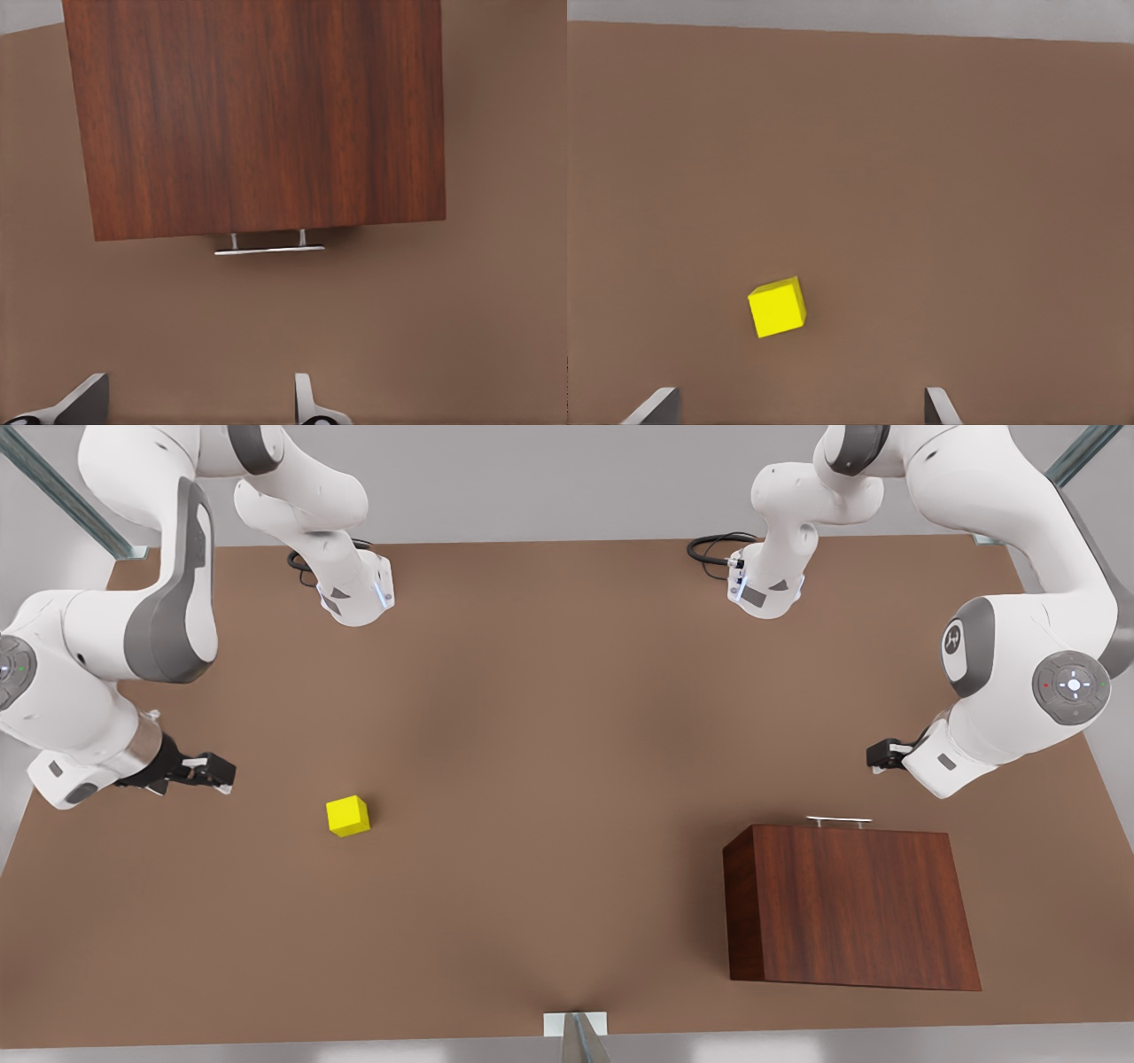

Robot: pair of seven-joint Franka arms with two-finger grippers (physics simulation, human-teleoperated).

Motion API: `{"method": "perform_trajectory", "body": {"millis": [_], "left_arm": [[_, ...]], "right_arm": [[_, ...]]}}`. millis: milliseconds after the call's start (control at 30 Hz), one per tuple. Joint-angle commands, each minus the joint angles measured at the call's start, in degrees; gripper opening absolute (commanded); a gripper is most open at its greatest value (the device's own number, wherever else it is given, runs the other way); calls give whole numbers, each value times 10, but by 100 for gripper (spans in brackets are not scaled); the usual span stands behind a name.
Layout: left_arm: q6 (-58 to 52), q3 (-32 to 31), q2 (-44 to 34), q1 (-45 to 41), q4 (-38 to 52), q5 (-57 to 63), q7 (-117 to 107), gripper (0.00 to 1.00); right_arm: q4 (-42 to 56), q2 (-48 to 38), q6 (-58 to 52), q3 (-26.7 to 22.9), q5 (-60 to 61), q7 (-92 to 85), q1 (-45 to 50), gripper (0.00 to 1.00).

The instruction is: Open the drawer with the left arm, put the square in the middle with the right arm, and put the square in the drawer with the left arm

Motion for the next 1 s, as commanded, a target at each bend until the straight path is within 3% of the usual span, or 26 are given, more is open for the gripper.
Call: {"method": "perform_trajectory", "body": {"millis": [0, 133, 200, 267, 400, 600, 967], "left_arm": [[0, 0, -2, 0, -2, 0, -1, 100], [93, -1, -79, -3, -128, -5, -239, 100], [227, -1, -161, -3, -281, -7, -395, 100], [290, -1, -187, -3, -344, -29, -504, 100], [446, -2, -214, -3, -457, -33, -578, 100], [577, -2, -208, -3, -529, -33, -706, 100], [624, -1, -158, -3, -530, -69, -746, 100]], "right_arm": [[0, 0, 1, 0, 0, 0, 0, 100], [-17, 19, 28, 2, 0, -2, 30, 100], [-40, 27, 31, 2, -1, 6, 53, 100], [-109, 29, 124, 3, 7, 7, 52, 100], [-147, 63, 153, 3, 7, 6, 55, 100], [-232, 111, 265, 17, 7, -42, 57, 100], [-304, 159, 384, 18, 10, -100, 39, 100]]}}
